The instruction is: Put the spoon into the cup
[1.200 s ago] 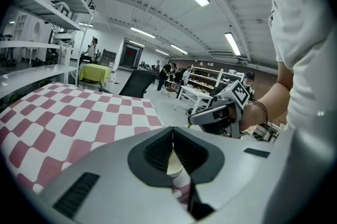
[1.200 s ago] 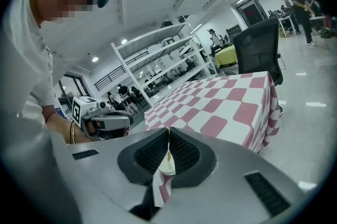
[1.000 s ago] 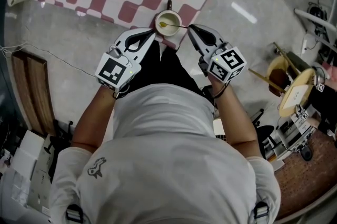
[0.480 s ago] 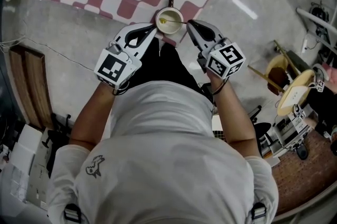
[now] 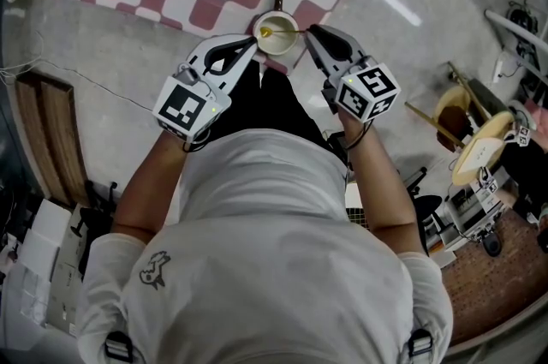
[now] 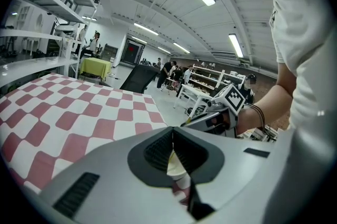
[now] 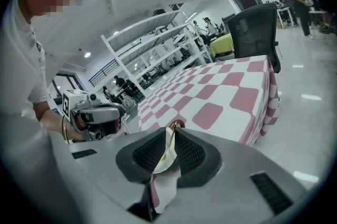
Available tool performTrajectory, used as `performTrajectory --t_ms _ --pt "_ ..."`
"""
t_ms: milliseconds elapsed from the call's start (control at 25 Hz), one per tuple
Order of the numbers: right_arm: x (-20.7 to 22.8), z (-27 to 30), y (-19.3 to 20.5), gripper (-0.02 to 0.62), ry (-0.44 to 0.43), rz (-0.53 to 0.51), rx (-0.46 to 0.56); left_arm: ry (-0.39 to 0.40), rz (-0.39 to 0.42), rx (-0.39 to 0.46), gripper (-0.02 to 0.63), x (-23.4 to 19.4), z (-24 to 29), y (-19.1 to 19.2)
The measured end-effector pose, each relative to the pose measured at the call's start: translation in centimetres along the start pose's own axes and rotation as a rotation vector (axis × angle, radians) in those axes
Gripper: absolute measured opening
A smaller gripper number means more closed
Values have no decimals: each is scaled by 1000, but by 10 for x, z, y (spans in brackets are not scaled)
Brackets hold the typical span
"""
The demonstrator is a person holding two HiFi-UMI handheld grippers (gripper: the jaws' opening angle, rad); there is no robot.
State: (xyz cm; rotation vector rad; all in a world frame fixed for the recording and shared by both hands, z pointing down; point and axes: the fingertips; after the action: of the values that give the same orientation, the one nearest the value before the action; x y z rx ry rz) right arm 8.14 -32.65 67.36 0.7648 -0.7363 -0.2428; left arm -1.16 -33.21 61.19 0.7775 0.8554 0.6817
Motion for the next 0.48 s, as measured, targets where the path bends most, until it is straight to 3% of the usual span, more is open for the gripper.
performTrajectory --t_ms 280,480 --pt "10 -9 2 103 31 -9 -9 3 11 -5 14 3 2 -3" --pt "9 -12 -2 114 43 -22 -9 13 19 -1 14 5 -1 -7"
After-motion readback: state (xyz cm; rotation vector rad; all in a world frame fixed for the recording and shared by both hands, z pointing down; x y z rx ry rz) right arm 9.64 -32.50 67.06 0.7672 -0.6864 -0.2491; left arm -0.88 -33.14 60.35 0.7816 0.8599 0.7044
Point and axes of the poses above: the fingertips, and each gripper's own axes: z forward along the fingers, x to its right, y out of its underside, and after that the axes turned 4 degrees about -z, right-handed
